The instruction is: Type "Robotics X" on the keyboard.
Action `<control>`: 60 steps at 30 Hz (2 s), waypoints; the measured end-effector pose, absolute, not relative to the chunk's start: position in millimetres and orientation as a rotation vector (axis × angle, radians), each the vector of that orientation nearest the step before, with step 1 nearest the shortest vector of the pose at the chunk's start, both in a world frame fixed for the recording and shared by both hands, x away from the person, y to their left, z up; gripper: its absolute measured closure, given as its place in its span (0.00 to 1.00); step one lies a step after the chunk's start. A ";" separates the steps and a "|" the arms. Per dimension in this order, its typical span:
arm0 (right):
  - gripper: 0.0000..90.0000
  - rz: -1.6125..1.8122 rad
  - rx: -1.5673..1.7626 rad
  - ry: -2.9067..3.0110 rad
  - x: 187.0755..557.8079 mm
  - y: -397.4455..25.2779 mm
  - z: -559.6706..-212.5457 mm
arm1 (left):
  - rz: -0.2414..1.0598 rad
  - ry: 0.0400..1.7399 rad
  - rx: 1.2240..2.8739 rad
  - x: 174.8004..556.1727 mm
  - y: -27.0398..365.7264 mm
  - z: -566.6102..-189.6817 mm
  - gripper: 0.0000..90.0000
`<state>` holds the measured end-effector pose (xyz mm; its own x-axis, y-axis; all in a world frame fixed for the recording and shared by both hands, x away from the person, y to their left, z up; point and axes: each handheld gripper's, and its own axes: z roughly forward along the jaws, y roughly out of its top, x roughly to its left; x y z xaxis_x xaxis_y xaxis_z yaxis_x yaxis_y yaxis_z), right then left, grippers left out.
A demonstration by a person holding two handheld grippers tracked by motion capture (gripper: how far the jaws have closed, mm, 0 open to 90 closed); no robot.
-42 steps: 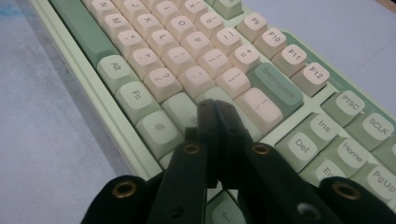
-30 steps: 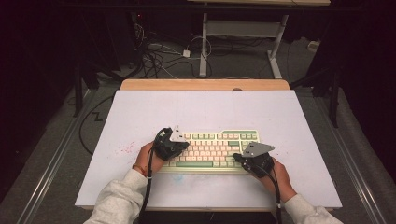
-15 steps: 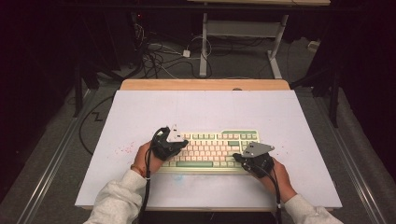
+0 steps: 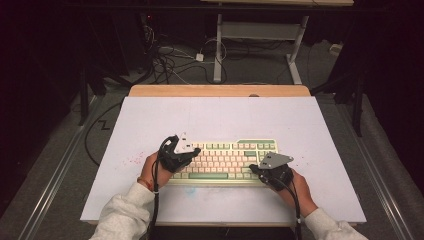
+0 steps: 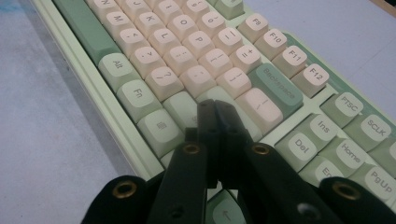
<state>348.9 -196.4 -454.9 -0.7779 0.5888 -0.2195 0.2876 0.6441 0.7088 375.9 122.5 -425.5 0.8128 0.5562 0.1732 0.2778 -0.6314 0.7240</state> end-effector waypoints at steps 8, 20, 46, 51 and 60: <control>1.00 0.965 0.679 2.413 346.1 -197.9 -449.8 | 0.522 0.588 2.250 369.4 123.4 -419.2 0.98; 1.00 1.029 0.663 2.373 339.9 -199.8 -437.4 | 0.540 0.572 2.229 362.9 126.7 -416.2 0.97; 1.00 1.061 0.641 2.378 348.7 -189.8 -425.4 | 0.616 0.594 2.171 338.8 164.6 -423.3 0.97; 1.00 1.078 0.657 2.373 353.0 -188.6 -424.8 | 0.638 0.615 2.155 334.8 177.0 -426.4 0.97; 1.00 1.066 0.652 2.376 357.6 -187.6 -424.4 | 0.649 0.641 2.168 330.6 190.6 -434.0 0.97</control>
<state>357.6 -187.6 -424.4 -0.7855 0.5830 -0.2077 0.2324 0.5888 0.7741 330.6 190.6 -434.0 0.7437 0.6241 0.2396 0.2322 -0.5773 0.7828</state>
